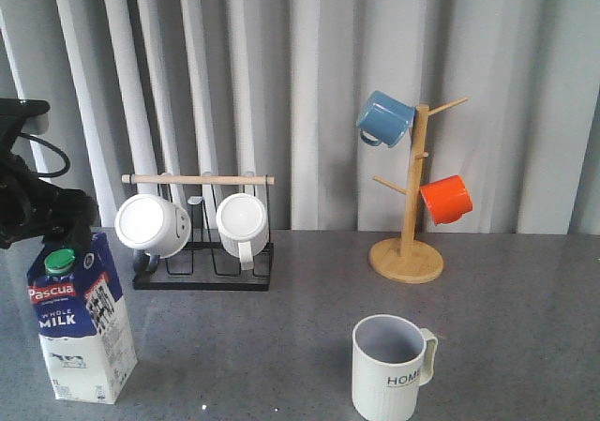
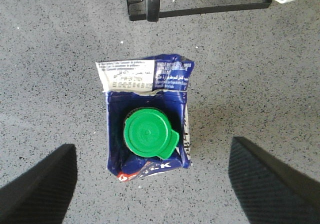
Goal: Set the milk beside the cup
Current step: 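Lower the left gripper and close it on the carton's top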
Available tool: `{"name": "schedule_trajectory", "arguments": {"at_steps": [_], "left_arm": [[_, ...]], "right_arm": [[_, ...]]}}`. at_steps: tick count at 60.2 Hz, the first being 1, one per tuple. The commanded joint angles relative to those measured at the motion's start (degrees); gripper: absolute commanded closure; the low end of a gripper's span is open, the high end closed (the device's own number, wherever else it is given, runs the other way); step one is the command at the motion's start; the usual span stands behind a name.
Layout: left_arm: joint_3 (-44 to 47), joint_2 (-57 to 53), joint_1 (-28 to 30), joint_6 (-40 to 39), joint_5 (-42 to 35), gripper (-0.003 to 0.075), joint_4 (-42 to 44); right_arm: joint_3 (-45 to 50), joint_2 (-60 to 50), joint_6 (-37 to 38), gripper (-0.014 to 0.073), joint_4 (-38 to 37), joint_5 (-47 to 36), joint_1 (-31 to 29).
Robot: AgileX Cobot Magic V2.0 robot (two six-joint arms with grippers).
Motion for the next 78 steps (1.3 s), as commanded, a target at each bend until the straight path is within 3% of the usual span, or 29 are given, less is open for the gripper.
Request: {"name": "schedule_trajectory", "arguments": {"at_steps": [1,66,78], "left_arm": [[-1.9,-2.4,-0.1,-0.4,-2.2,0.011,-0.3],[-1.9,5.0,-0.1,-0.5,-1.1,0.0168,0.1],[-1.9,6.0,-0.1,-0.5,0.4,0.0253,0.1]], "right_arm": [[-1.4,0.2,-0.3,0.0598,-2.2,-2.7,0.0],[-1.4,0.2,-0.2,0.0598,-2.2,-2.5,0.0],[-1.4,0.2,-0.2,0.0598,-2.2,-2.5,0.0]]}}
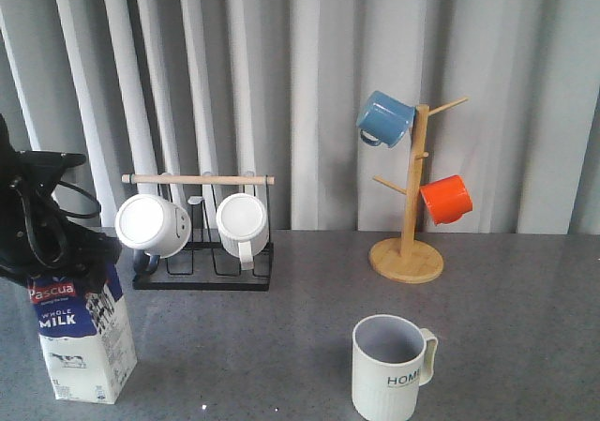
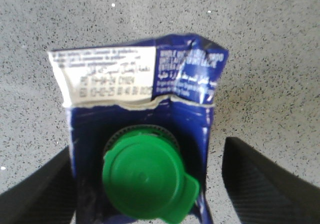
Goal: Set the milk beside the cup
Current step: 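Lower the left gripper and close it on the carton's top, then lift the milk carton with the left gripper and carry it toward the mug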
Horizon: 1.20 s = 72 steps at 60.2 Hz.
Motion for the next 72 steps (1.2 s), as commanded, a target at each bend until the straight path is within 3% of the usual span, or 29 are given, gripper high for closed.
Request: {"name": "schedule_trajectory", "arguments": {"at_steps": [1,18,33,42,58,72], "left_arm": [[-1.8,-2.0,-0.1,-0.5,-0.6,0.0265,0.1],[-1.8,-2.1,-0.1,-0.5,-1.5,0.0524,0.0],[-1.9,-4.2,-0.1,-0.4,-1.8,0.0666,-3.5],[-3.4,-6.2,-0.1,3.4,-2.3,0.0694,-8.1],[-14.2,-5.9,-1.2,6.0,0.1,0.0692,-20.4],[-17.9,-3.6,-6.4,5.4,0.0,0.069,-21.4]], "right_arm": [[-1.4,0.2,-0.2,0.0598,-2.2,-2.5,0.0],[-1.4,0.2,-0.2,0.0598,-2.2,-2.5,0.0],[-1.4,0.2,-0.2,0.0598,-2.2,-2.5,0.0],[-1.4,0.2,-0.2,0.0598,-2.2,-2.5,0.0],[-1.4,0.2,-0.2,0.0598,-2.2,-2.5,0.0],[-1.4,0.2,-0.2,0.0598,-2.0,-2.5,0.0]]}}
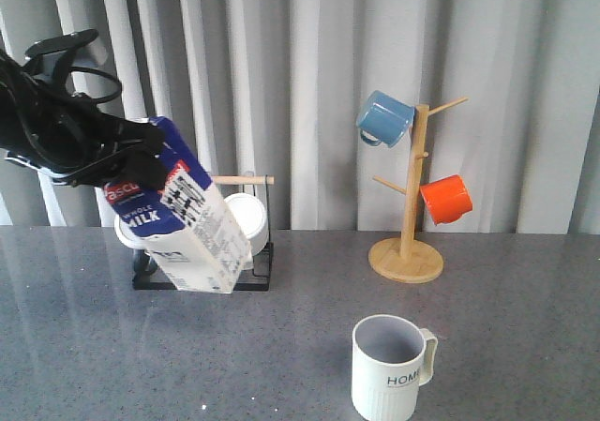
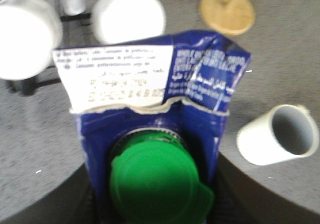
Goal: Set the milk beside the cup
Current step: 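Lift the milk carton with the left gripper and carry it toward the mug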
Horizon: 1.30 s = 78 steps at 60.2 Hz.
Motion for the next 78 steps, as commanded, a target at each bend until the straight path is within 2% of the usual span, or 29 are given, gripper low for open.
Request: {"name": "schedule_trajectory", "arguments": {"at_steps": [1,37,62,71,78], "left_arm": [[-2.2,-0.7,-2.4,-0.5,-0.8,0.069,-2.0],[-2.0,9.0,-11.6,-2.3,-1.0,0.0682,-2.9],[-2.0,12.0,-12.1,-2.4,-0.8,0.0672,-2.9],[-2.0,12.0,-12.1,-2.4,-0.8,0.0638,-2.9],[-2.0,12.0,-12.1,-2.4,-0.8,0.0573,-3.0]], "right_arm": [[-1.4,0.2,-0.3,0.0598,-2.0,-2.5,0.0],[-1.4,0.2,-0.3,0.0598,-2.0,-2.6,0.0],[-1.4,0.2,-0.3,0.0598,-2.0,-2.6,0.0],[-1.4,0.2,-0.3,0.0598,-2.0,-2.6,0.0],[-1.4,0.2,-0.3,0.0598,-2.0,-2.6,0.0]]}}
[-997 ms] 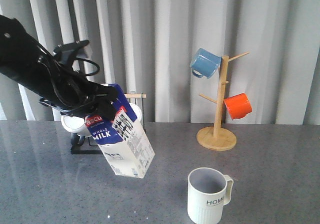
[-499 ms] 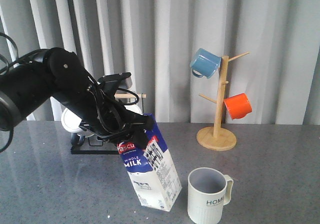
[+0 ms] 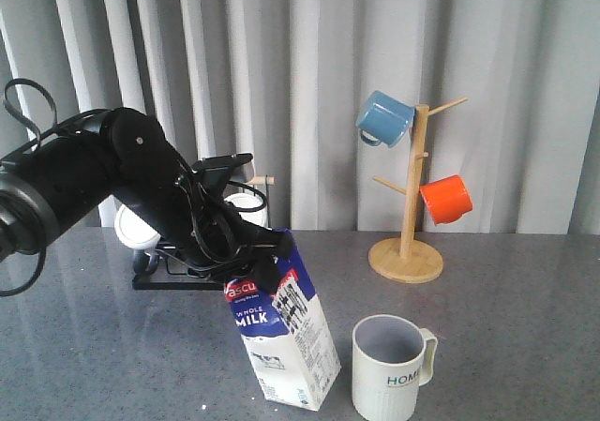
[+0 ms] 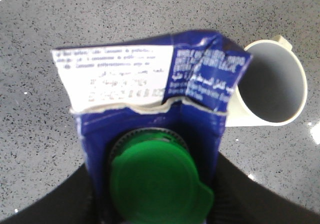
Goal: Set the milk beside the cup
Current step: 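Lift the milk carton with the left gripper and carry it toward the mug, then lower the carton upright onto the table beside the mug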
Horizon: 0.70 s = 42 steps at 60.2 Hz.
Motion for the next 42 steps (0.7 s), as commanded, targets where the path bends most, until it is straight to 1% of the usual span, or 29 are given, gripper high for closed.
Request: {"name": "schedule_trajectory", "arguments": {"at_steps": [1,2,12,17,20,28,42], "left_arm": [[-1.6,-3.0,-0.2,-0.5,-0.8,0.0561,-1.8],[-1.6,-3.0,-0.3,-0.5,-0.8,0.0554,-1.8],[-1.6,-3.0,-0.3,-0.4,-0.8,0.0395,-2.2],[-1.6,-3.0,-0.3,-0.6,-0.8,0.0328,-2.2],[-1.6,-3.0,-0.3,-0.6,-0.8,0.0302,-2.2],[-1.6,-3.2,-0.3,-0.6,-0.8,0.0262,-2.5],[-1.6,-3.2,-0.3,-0.6,-0.8,0.0258,-5.3]], "right_arm": [[-1.4,0.2,-0.3,0.0598,-2.0,-2.6,0.0],[-1.4,0.2,-0.3,0.0598,-2.0,-2.6,0.0],[-1.4,0.2,-0.3,0.0598,-2.0,-2.6,0.0],[-1.4,0.2,-0.3,0.0598,-2.0,-2.6,0.0],[-1.4,0.2,-0.3,0.0598,-2.0,-2.6,0.0],[-1.4,0.2,-0.3,0.0598,-2.0,-2.6,0.0],[-1.4,0.2,-0.3,0.0598,-2.0,-2.6,0.0]]}}
